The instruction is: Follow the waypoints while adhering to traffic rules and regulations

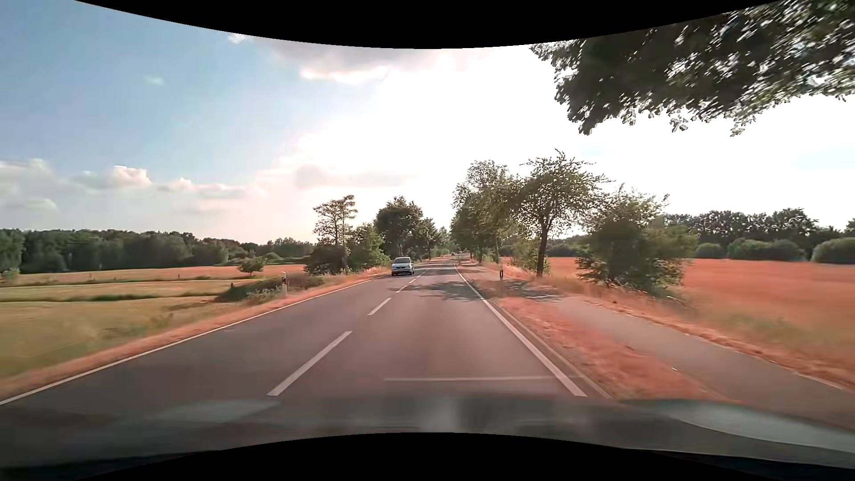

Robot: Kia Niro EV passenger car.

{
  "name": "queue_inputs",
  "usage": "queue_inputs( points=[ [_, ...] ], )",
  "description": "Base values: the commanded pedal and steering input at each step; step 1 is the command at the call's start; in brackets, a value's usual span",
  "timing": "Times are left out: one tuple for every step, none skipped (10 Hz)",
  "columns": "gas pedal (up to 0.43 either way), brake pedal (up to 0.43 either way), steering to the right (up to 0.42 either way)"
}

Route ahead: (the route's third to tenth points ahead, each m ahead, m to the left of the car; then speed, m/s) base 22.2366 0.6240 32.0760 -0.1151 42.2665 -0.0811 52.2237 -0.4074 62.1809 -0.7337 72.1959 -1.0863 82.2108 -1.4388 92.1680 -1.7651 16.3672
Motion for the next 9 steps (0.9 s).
queue_inputs(
  points=[
    [0.500, 0.000, 0.002],
    [0.512, 0.000, 0.001],
    [0.520, 0.000, 0.000],
    [0.539, 0.000, 0.000],
    [0.551, 0.000, 0.000],
    [0.559, 0.000, 0.000],
    [0.559, 0.000, 0.000],
    [0.559, 0.000, 0.000],
    [0.571, 0.000, 0.000]
  ],
)
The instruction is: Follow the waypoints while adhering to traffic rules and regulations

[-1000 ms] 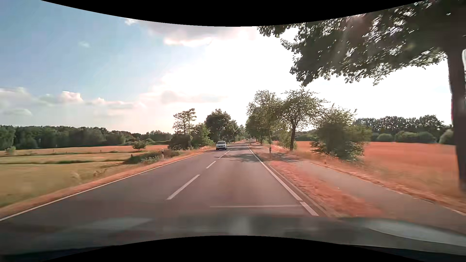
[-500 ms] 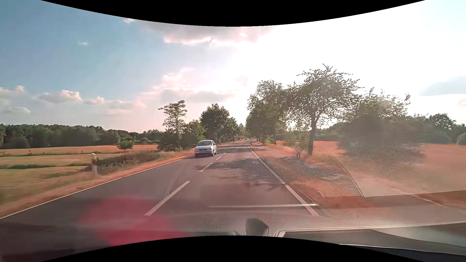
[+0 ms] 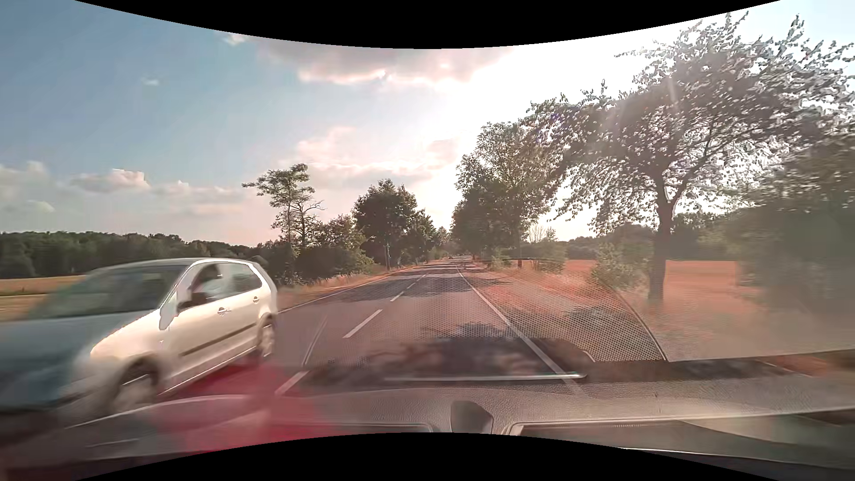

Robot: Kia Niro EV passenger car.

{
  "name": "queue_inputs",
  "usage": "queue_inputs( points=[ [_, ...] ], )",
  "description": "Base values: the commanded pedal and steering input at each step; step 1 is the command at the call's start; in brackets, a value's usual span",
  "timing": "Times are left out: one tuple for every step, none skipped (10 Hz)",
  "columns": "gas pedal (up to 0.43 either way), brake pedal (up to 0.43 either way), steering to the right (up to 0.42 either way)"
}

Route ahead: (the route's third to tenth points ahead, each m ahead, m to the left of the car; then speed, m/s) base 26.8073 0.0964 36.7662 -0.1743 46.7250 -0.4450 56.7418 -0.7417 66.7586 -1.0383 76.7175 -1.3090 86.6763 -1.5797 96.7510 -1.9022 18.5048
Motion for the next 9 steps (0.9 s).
queue_inputs(
  points=[
    [0.571, 0.000, 0.000],
    [0.571, 0.000, 0.001],
    [0.579, 0.000, 0.002],
    [0.579, 0.000, 0.001],
    [0.579, 0.000, 0.002],
    [0.579, 0.000, 0.002],
    [0.579, 0.000, 0.003],
    [0.579, 0.000, 0.004],
    [0.579, 0.000, 0.004]
  ],
)
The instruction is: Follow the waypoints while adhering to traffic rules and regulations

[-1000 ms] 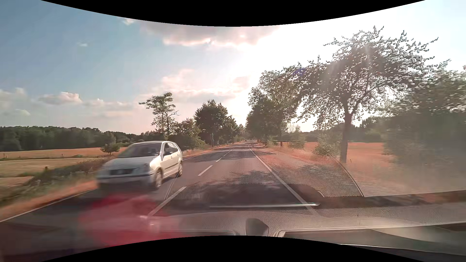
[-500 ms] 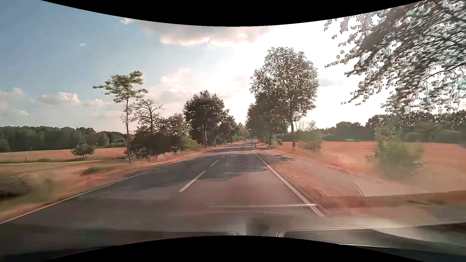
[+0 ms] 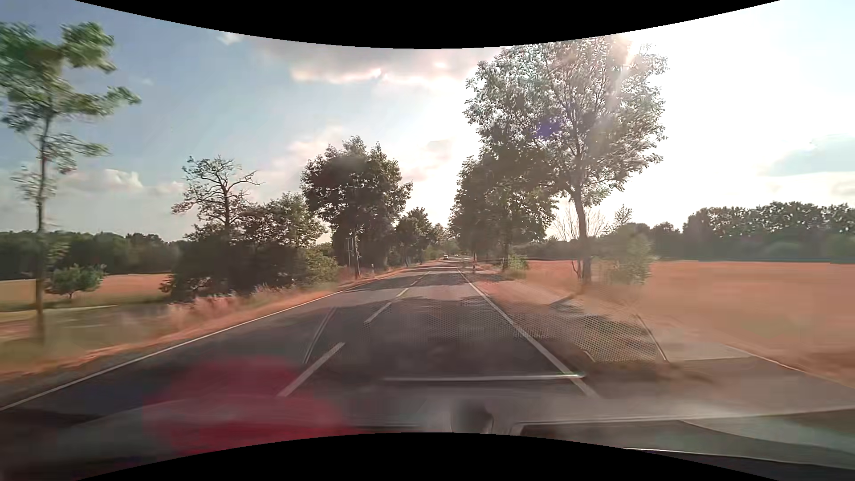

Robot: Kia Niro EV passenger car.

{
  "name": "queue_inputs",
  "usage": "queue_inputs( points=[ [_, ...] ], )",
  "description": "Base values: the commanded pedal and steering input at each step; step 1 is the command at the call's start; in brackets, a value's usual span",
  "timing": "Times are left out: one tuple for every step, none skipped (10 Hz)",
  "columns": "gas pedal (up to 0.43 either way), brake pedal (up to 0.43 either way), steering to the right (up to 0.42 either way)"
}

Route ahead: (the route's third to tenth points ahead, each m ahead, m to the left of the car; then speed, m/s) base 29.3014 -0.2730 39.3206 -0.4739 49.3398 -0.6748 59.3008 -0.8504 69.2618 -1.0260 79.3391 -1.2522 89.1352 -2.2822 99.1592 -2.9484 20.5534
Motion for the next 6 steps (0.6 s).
queue_inputs(
  points=[
    [0.579, 0.000, 0.003],
    [0.579, 0.000, 0.004],
    [0.579, 0.000, 0.003],
    [0.579, 0.000, 0.004],
    [0.579, 0.000, 0.004],
    [0.579, 0.000, 0.004]
  ],
)
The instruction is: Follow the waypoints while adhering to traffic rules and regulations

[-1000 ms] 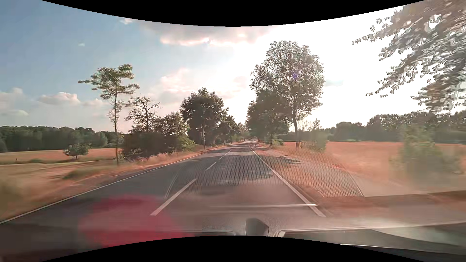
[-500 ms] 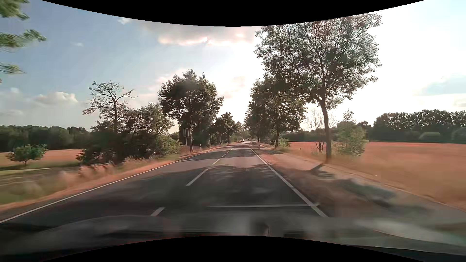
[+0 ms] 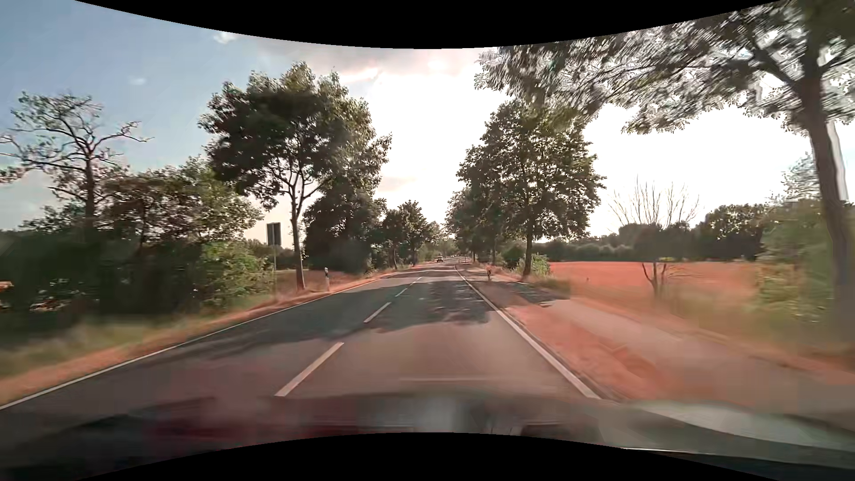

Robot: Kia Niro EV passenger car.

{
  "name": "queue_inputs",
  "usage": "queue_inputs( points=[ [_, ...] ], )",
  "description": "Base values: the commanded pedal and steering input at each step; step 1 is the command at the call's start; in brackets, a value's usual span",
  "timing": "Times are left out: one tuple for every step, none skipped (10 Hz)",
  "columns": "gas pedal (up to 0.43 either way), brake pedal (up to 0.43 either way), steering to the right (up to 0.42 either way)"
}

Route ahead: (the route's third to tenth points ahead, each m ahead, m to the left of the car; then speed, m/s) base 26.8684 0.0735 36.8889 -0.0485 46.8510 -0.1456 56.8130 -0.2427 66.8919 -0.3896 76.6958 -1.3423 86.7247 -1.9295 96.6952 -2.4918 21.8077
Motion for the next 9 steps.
queue_inputs(
  points=[
    [0.579, 0.000, 0.004],
    [0.579, 0.000, 0.004],
    [0.579, 0.000, 0.004],
    [0.579, 0.000, 0.002],
    [0.571, 0.000, 0.002],
    [0.551, 0.000, 0.002],
    [0.539, 0.000, 0.003],
    [0.539, 0.000, 0.003],
    [0.539, 0.000, 0.003]
  ],
)
